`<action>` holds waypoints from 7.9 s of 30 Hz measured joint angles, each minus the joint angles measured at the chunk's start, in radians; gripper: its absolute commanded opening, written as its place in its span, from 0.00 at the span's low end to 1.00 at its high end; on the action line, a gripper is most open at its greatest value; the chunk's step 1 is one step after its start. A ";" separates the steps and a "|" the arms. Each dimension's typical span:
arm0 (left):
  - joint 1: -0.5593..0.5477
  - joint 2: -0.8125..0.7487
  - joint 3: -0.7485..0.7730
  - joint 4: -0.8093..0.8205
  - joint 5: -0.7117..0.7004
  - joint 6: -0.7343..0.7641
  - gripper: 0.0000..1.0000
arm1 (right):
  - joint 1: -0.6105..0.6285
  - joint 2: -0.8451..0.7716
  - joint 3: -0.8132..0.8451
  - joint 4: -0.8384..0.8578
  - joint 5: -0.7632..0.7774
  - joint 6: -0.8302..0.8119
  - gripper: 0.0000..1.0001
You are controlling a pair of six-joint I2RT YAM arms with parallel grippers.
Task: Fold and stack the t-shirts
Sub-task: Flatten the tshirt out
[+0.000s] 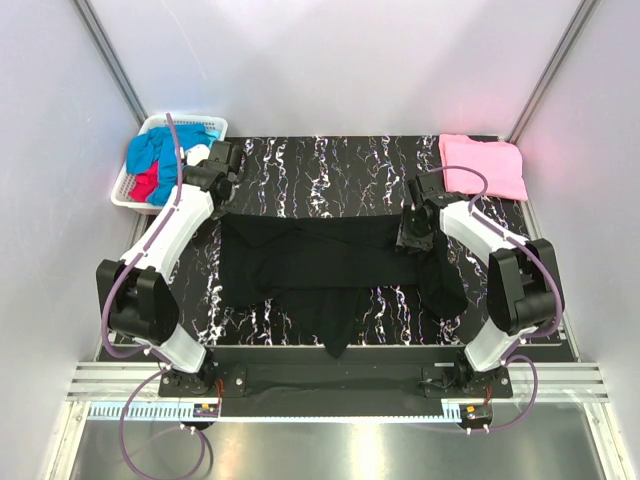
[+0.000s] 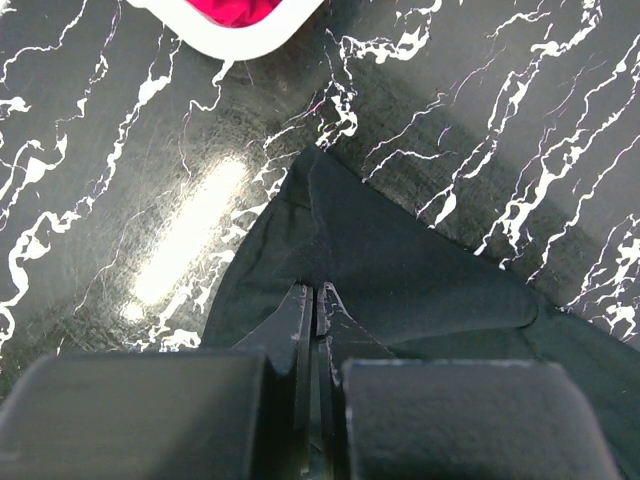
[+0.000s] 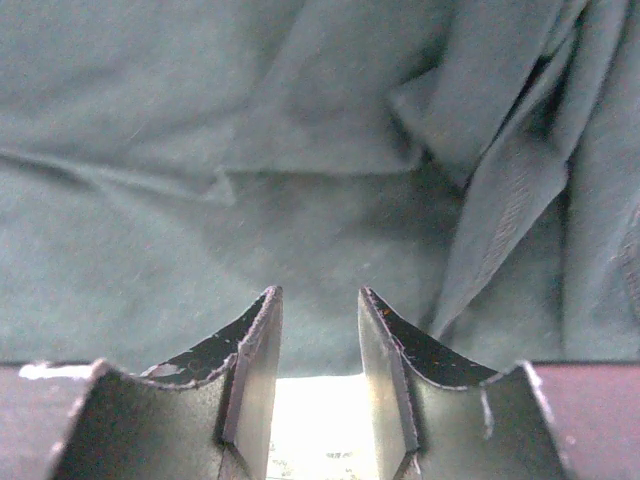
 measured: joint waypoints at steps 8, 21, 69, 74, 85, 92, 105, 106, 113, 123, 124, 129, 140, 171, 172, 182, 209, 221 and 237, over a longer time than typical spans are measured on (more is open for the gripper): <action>-0.002 -0.013 -0.008 0.000 0.006 0.000 0.00 | 0.017 -0.015 -0.027 -0.054 0.111 0.034 0.36; -0.004 -0.050 -0.014 0.000 0.006 0.003 0.00 | 0.006 0.075 0.018 -0.264 0.521 0.262 0.21; -0.006 -0.078 -0.016 -0.005 0.005 0.042 0.00 | -0.003 0.097 -0.013 0.082 0.296 0.037 0.28; -0.006 -0.079 -0.016 -0.005 0.005 0.045 0.00 | -0.003 0.096 -0.009 0.090 0.319 0.021 0.25; -0.006 -0.079 -0.016 -0.008 0.006 0.046 0.00 | -0.003 0.060 -0.016 0.150 0.337 -0.024 0.21; -0.006 -0.079 -0.016 -0.008 0.006 0.053 0.00 | -0.003 0.060 -0.046 0.199 0.336 -0.051 0.11; -0.006 -0.080 -0.027 -0.009 0.005 0.056 0.00 | -0.003 0.010 -0.053 0.220 0.338 -0.077 0.00; -0.006 -0.080 -0.029 -0.010 0.006 0.056 0.00 | -0.003 -0.014 -0.053 0.219 0.338 -0.077 0.00; -0.006 -0.080 -0.032 -0.009 0.006 0.056 0.00 | -0.003 -0.141 -0.016 0.200 0.343 -0.084 0.00; -0.006 -0.080 -0.032 -0.009 0.005 0.056 0.00 | -0.003 -0.185 0.051 0.029 0.307 -0.083 0.00; -0.006 -0.080 -0.032 -0.009 0.005 0.057 0.00 | -0.003 -0.188 0.080 -0.004 0.307 -0.083 0.00; -0.006 -0.082 -0.032 -0.009 0.005 0.056 0.00 | -0.003 -0.261 0.160 -0.085 0.326 -0.083 0.00; -0.006 -0.183 -0.016 -0.019 0.005 0.071 0.00 | -0.003 -0.309 0.193 -0.176 0.371 -0.039 0.00; -0.008 -0.489 -0.048 -0.122 -0.234 -0.050 0.00 | 0.062 -0.176 -0.037 -0.268 0.222 0.325 0.00; -0.008 -0.487 -0.048 -0.122 -0.234 -0.050 0.00 | 0.062 -0.172 -0.037 -0.265 0.211 0.323 0.02; -0.008 -0.460 -0.048 -0.136 -0.225 -0.050 0.00 | 0.065 -0.159 -0.036 -0.253 0.176 0.299 0.39; -0.008 -0.428 -0.037 -0.138 -0.207 -0.049 0.00 | 0.096 -0.257 -0.037 -0.280 0.185 0.307 0.38; -0.008 -0.425 -0.037 -0.138 -0.204 -0.045 0.00 | 0.096 -0.256 -0.089 -0.210 0.169 0.298 0.35; -0.008 -0.425 -0.037 -0.138 -0.204 -0.034 0.00 | 0.097 -0.250 -0.107 -0.174 0.124 0.298 0.00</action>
